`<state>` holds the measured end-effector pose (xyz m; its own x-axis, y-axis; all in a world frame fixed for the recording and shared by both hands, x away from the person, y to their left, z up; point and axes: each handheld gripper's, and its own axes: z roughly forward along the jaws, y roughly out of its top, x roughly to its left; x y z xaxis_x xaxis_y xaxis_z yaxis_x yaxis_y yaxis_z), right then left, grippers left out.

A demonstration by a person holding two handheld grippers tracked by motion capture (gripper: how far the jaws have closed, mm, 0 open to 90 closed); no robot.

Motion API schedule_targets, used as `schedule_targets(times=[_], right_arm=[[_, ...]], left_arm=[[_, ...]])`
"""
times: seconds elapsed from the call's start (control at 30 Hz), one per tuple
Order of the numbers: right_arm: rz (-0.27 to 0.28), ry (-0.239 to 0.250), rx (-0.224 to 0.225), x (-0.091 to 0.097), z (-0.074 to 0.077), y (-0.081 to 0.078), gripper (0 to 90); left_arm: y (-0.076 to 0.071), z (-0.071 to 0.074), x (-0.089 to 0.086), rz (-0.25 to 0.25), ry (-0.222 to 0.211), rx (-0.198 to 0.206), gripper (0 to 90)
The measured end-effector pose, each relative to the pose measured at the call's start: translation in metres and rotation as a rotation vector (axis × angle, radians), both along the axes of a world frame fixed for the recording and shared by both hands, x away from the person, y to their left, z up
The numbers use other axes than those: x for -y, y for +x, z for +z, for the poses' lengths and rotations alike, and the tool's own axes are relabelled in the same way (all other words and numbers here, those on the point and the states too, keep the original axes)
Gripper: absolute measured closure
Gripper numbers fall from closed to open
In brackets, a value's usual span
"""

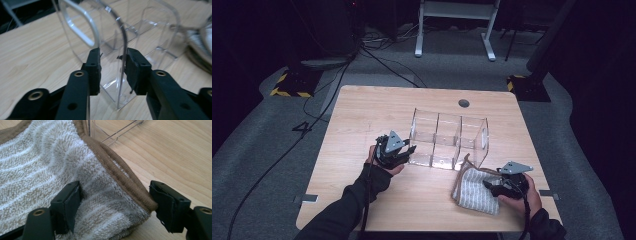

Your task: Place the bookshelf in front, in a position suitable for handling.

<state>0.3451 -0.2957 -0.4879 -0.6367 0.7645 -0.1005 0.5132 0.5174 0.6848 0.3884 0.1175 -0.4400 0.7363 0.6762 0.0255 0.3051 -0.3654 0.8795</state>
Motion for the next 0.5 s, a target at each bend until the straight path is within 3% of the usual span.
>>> schedule_targets(times=[0.17, 0.2, 0.23, 0.3, 0.43, 0.5], right_arm=[[0.013, -0.007, 0.033, -0.001, 0.003, -0.004, 29.3], [0.020, 0.003, 0.050, -0.002, 0.007, -0.007, 31.5], [0.025, 0.009, 0.062, -0.001, 0.008, -0.009, 32.1], [0.042, 0.033, 0.051, -0.001, 0.011, -0.011, 31.9], [0.098, 0.037, 0.022, -0.003, 0.010, -0.016, 30.8], [0.112, 0.035, 0.002, -0.005, 0.008, -0.017, 29.2]], left_arm=[[0.006, 0.007, -0.001, -0.037, -0.001, 0.034, 45.9], [0.012, 0.008, 0.000, -0.071, -0.006, -0.002, 40.6], [0.015, 0.008, 0.001, -0.080, 0.004, -0.010, 38.5], [0.021, 0.007, 0.003, -0.103, 0.000, -0.015, 37.9], [0.024, 0.006, 0.007, -0.125, 0.017, -0.019, 29.6], [0.028, 0.006, 0.009, -0.159, 0.020, -0.012, 28.8]])
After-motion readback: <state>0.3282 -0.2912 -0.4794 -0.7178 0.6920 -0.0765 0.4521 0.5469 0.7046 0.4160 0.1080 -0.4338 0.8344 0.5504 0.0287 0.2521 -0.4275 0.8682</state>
